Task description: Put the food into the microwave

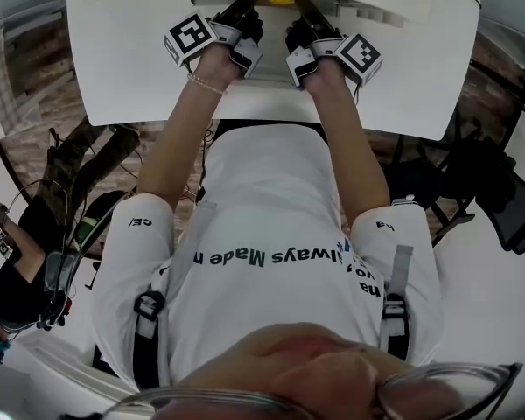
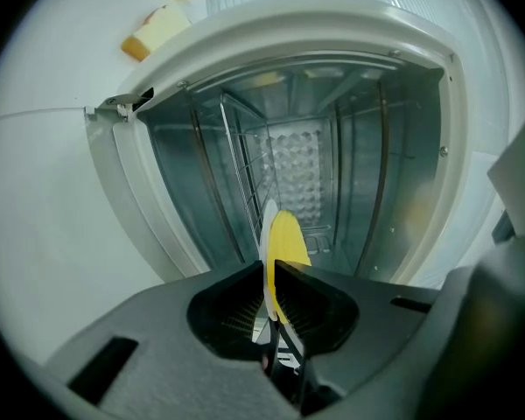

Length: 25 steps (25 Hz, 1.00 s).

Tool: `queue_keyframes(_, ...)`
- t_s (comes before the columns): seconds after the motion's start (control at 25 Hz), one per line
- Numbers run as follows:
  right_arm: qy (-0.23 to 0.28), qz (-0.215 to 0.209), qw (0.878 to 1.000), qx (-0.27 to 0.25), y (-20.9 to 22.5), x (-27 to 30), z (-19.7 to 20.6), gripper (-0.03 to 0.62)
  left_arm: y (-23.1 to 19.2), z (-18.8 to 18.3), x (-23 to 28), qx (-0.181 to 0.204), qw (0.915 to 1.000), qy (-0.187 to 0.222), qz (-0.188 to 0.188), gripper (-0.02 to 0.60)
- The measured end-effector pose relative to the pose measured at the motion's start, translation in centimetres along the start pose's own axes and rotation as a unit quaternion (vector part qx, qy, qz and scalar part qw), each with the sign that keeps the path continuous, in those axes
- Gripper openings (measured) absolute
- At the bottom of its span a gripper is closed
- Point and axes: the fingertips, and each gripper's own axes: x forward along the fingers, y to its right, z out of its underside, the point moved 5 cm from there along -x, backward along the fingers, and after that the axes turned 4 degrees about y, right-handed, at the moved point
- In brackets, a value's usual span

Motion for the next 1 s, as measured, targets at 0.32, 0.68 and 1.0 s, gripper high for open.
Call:
queue_keyframes(0.32, 0.002, -0.012, 1.0, -0.003, -0.4, -0.3, 0.2, 0.02, 0.1, 0.3, -0.4, 0.006, 1.0, 0.007, -0.002, 0.015)
queue_keyframes(0.68, 0.011, -0.014, 1.0, -0.002, -0.9, 0.6, -0.3, 0.02, 0.5, -0.5, 0.5, 0.003, 1.0, 0.009, 0.0, 0.015)
queue_keyframes(1.0, 0.015, -0.013, 1.0, 0.0, -0.8, 0.8, -0.4, 0.02, 0.5, -0.7, 0.9, 0.003, 0.9999, 0.01, -0.005, 0.015)
